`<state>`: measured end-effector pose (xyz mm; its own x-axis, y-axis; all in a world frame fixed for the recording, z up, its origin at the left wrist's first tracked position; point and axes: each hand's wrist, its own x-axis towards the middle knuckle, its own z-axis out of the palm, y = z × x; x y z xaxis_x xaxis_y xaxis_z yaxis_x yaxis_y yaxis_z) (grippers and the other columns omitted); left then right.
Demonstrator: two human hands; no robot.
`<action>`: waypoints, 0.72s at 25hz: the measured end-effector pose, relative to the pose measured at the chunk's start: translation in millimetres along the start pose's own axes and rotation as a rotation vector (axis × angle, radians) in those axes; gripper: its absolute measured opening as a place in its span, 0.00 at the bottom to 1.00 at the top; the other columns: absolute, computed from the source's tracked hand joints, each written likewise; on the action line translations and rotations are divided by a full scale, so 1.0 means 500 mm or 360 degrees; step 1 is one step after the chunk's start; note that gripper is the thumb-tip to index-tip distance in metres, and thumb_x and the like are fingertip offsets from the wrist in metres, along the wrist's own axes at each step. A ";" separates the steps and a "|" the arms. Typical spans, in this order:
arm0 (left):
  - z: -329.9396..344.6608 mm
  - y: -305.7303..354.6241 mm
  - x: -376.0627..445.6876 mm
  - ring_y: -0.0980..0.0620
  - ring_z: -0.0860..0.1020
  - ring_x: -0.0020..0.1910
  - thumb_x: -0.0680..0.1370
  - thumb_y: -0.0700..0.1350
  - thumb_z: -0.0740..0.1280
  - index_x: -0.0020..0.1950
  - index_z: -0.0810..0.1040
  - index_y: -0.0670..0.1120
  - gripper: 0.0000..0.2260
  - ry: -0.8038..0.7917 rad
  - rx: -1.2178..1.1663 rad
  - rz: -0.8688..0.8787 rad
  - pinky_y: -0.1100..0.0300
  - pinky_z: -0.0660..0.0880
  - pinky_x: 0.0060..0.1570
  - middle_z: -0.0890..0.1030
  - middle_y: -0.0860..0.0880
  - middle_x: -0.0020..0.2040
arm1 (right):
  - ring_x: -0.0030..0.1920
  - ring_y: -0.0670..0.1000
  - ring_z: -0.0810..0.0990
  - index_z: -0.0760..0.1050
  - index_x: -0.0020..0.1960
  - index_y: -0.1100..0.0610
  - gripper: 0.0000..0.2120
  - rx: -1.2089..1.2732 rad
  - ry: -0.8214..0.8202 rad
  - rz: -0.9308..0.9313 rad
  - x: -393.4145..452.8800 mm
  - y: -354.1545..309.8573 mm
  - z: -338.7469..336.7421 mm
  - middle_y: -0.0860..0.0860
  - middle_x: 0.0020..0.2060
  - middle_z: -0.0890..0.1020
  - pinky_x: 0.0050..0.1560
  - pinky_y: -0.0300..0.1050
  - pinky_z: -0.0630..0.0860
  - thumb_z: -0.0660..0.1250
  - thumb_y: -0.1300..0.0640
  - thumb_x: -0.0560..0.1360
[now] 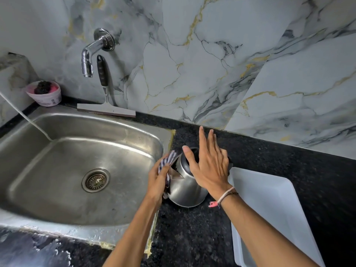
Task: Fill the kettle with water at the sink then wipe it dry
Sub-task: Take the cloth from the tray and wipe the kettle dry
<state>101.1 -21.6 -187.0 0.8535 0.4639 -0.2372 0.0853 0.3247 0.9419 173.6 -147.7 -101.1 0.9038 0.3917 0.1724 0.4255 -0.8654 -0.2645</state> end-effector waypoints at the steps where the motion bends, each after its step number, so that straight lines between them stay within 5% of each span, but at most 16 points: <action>1: -0.003 -0.009 -0.035 0.61 0.80 0.63 0.83 0.36 0.62 0.67 0.79 0.52 0.17 0.0151 0.0002 0.0096 0.58 0.75 0.68 0.82 0.49 0.67 | 0.83 0.57 0.54 0.42 0.84 0.49 0.45 -0.0011 -0.0003 0.0028 0.000 -0.007 0.001 0.60 0.83 0.52 0.76 0.60 0.56 0.34 0.25 0.75; 3: -0.010 -0.006 -0.099 0.59 0.77 0.69 0.82 0.33 0.63 0.71 0.76 0.54 0.22 0.0353 0.0057 0.0409 0.54 0.72 0.73 0.80 0.53 0.69 | 0.83 0.57 0.54 0.43 0.84 0.50 0.45 -0.0003 0.0001 0.0089 -0.002 -0.025 0.001 0.60 0.83 0.53 0.75 0.58 0.56 0.34 0.25 0.75; 6: -0.013 0.019 -0.130 0.49 0.69 0.77 0.77 0.28 0.63 0.81 0.61 0.53 0.36 0.0324 0.0630 0.0994 0.51 0.67 0.75 0.67 0.54 0.80 | 0.83 0.56 0.55 0.44 0.84 0.53 0.46 0.0091 0.0007 0.0155 0.001 -0.041 -0.005 0.60 0.83 0.56 0.76 0.56 0.56 0.34 0.27 0.75; 9: 0.024 0.011 -0.159 0.44 0.52 0.83 0.74 0.22 0.60 0.83 0.51 0.46 0.41 0.0123 0.1144 0.1042 0.38 0.56 0.78 0.52 0.46 0.84 | 0.83 0.54 0.55 0.46 0.84 0.54 0.46 0.0388 0.0018 0.0284 0.007 -0.042 -0.017 0.59 0.83 0.57 0.78 0.56 0.52 0.37 0.28 0.75; 13: 0.041 -0.047 -0.200 0.36 0.51 0.82 0.69 0.18 0.59 0.80 0.55 0.36 0.40 0.0034 0.1462 0.1081 0.34 0.57 0.76 0.54 0.35 0.82 | 0.83 0.53 0.54 0.45 0.84 0.53 0.46 0.0581 -0.0007 0.0351 0.015 -0.042 -0.019 0.57 0.83 0.56 0.79 0.56 0.49 0.37 0.26 0.75; 16: 0.026 -0.062 -0.244 0.46 0.55 0.82 0.78 0.28 0.55 0.82 0.56 0.43 0.32 -0.0246 0.1564 0.1105 0.46 0.57 0.79 0.59 0.45 0.83 | 0.83 0.52 0.53 0.49 0.84 0.52 0.44 0.0678 -0.0072 0.0317 0.010 -0.040 -0.032 0.57 0.83 0.56 0.80 0.56 0.49 0.39 0.27 0.77; 18: 0.014 -0.016 -0.278 0.56 0.67 0.77 0.82 0.40 0.57 0.82 0.58 0.51 0.28 -0.0317 0.1116 0.0704 0.63 0.64 0.76 0.68 0.59 0.78 | 0.83 0.50 0.51 0.59 0.82 0.51 0.41 0.0929 -0.0168 0.0217 0.013 -0.026 -0.059 0.54 0.83 0.58 0.80 0.54 0.50 0.41 0.28 0.78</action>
<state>-14.7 -94.4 -160.0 0.9522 0.2529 0.1714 -0.0346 -0.4682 0.8829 172.5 -143.0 -68.4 0.9389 0.3440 0.0130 0.2331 -0.6075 -0.7594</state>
